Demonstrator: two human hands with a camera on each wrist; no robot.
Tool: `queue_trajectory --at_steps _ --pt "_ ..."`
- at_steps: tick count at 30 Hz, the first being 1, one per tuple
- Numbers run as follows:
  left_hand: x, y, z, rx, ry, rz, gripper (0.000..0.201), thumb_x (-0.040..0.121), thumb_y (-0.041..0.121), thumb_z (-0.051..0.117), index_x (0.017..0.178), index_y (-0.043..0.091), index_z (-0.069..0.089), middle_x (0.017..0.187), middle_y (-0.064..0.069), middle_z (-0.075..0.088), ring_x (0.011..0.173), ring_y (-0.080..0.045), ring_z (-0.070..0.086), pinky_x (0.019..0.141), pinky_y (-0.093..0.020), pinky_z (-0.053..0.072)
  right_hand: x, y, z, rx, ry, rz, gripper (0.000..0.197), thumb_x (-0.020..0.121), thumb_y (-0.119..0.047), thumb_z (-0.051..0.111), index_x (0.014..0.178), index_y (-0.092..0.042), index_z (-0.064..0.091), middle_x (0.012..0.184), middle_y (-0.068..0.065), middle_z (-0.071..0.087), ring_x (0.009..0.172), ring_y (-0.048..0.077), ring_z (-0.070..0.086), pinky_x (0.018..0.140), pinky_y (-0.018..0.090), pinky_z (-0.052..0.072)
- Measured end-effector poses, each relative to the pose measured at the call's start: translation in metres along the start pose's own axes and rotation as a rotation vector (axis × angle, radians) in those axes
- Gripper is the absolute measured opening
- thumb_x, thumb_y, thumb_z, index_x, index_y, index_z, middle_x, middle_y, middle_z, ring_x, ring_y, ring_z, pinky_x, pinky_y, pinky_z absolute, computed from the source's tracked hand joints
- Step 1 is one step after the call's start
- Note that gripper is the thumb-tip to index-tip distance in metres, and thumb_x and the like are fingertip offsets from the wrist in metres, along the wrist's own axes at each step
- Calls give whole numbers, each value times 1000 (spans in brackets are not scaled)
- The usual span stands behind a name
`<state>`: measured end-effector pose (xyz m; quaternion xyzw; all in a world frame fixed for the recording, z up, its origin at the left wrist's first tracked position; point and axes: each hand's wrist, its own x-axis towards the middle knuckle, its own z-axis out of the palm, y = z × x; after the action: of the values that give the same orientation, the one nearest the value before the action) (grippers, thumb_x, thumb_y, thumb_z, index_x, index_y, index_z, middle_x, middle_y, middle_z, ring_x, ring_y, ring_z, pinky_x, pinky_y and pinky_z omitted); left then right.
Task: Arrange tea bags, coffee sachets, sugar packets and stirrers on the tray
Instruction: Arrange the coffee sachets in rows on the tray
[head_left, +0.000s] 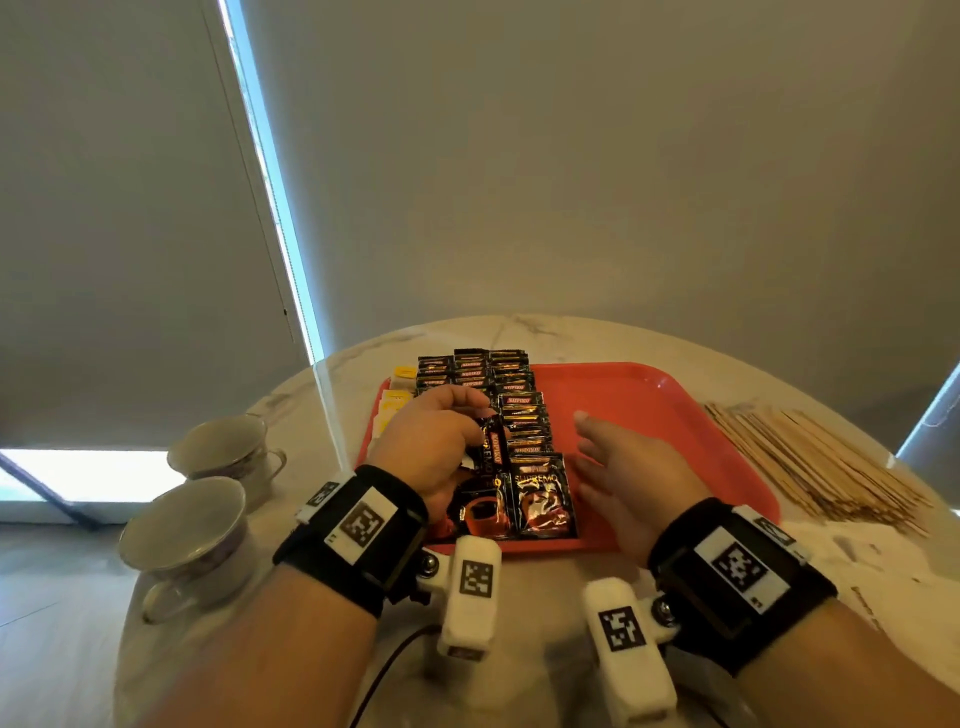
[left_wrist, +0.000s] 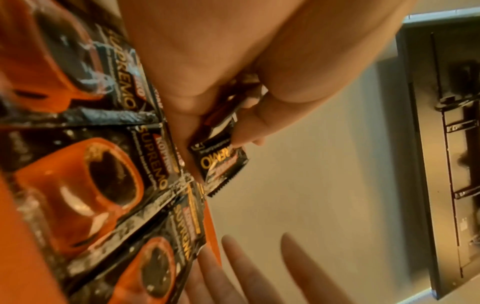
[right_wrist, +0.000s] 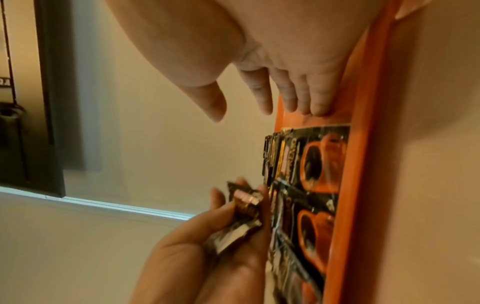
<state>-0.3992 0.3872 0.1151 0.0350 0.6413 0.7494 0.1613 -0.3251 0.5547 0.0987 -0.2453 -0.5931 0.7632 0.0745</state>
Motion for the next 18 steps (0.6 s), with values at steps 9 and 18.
queue_trajectory --at_steps 9,18 --pt "2 -7 4 -2 -3 -23 41 90 -23 41 103 7 66 117 -20 67 111 -39 72 81 -52 63 -20 -1 12 35 -82 50 27 106 -29 49 88 -13 61 57 -8 71 49 2 67 46 18 53" --pt "4 -2 -3 -150 76 22 38 96 -21 42 103 11 61 126 -18 68 99 -28 77 64 -42 65 30 -18 8 -28 -7 -44 59 100 -47 55 148 -14 46 151 7 50 134 25 50 114 46 40"
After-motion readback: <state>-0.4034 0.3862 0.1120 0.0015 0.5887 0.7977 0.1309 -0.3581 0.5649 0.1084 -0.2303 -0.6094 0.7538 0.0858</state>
